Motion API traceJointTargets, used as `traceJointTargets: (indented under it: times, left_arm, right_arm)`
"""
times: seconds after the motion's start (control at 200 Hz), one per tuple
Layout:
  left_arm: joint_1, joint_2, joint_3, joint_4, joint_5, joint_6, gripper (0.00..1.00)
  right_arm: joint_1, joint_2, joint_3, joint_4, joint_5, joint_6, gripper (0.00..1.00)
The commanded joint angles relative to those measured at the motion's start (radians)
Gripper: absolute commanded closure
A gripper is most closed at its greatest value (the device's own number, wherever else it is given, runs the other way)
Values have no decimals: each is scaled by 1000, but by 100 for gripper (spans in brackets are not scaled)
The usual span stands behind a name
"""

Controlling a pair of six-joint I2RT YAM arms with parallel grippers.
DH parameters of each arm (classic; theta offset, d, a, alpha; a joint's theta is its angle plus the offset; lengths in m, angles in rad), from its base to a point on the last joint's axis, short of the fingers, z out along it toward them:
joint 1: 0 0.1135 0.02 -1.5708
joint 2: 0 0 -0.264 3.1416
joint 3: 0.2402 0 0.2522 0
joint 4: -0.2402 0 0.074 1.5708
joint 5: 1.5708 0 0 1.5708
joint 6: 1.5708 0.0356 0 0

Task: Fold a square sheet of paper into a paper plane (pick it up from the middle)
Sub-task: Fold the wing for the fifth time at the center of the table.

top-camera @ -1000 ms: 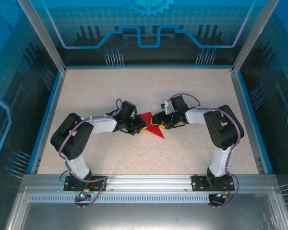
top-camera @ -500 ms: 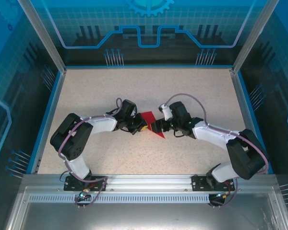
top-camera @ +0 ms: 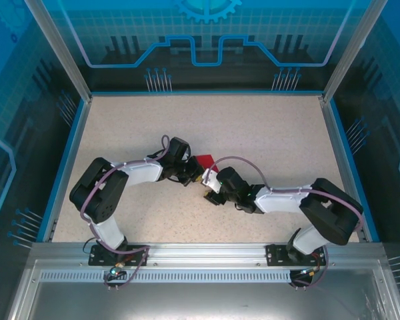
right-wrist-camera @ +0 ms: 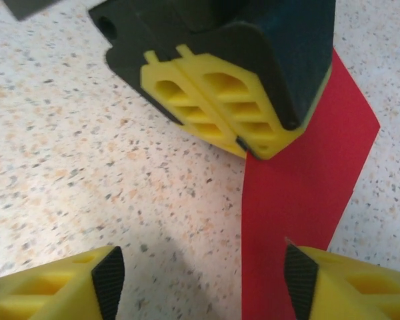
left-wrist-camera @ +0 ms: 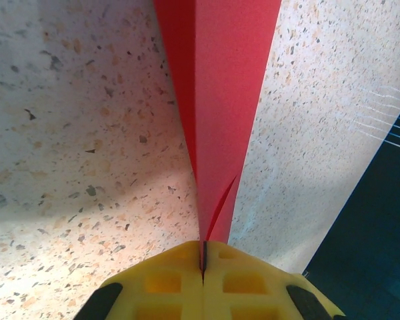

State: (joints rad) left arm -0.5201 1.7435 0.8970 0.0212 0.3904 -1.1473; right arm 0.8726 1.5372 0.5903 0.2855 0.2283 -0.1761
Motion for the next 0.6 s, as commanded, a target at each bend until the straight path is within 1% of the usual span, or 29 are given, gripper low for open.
traceJointTargets:
  times: [0.0, 0.045, 0.1, 0.255, 0.275, 0.35, 0.42, 0.53, 0.595]
  left_arm:
    - [-6, -25, 29, -38, 11, -5, 96]
    - [-6, -28, 28, -45, 8, -5, 96]
    - [-5, -30, 28, -54, 5, -3, 96]
    - [-2, -42, 23, -62, -1, -6, 96]
    - [-2, -41, 23, -63, -1, -6, 96]
    - [0, -42, 23, -65, -1, -6, 96]
    - [3, -42, 25, -67, -1, -8, 96]
    - [5, -44, 25, -70, 2, -9, 96]
    - [6, -47, 23, -73, 2, -9, 96]
  right_arm:
    - [14, 60, -6, 144, 126, -73, 37]
    - [15, 78, -4, 171, 146, -75, 39]
    - [14, 97, 0, 195, 162, -80, 40]
    - [15, 144, 6, 230, 163, -87, 43]
    - [16, 149, 7, 237, 162, -89, 45]
    - [14, 170, 15, 242, 151, -90, 49]
    - [14, 192, 24, 252, 151, -92, 51]
    - [9, 209, 31, 268, 156, -96, 59]
    - [6, 209, 36, 269, 155, -94, 62]
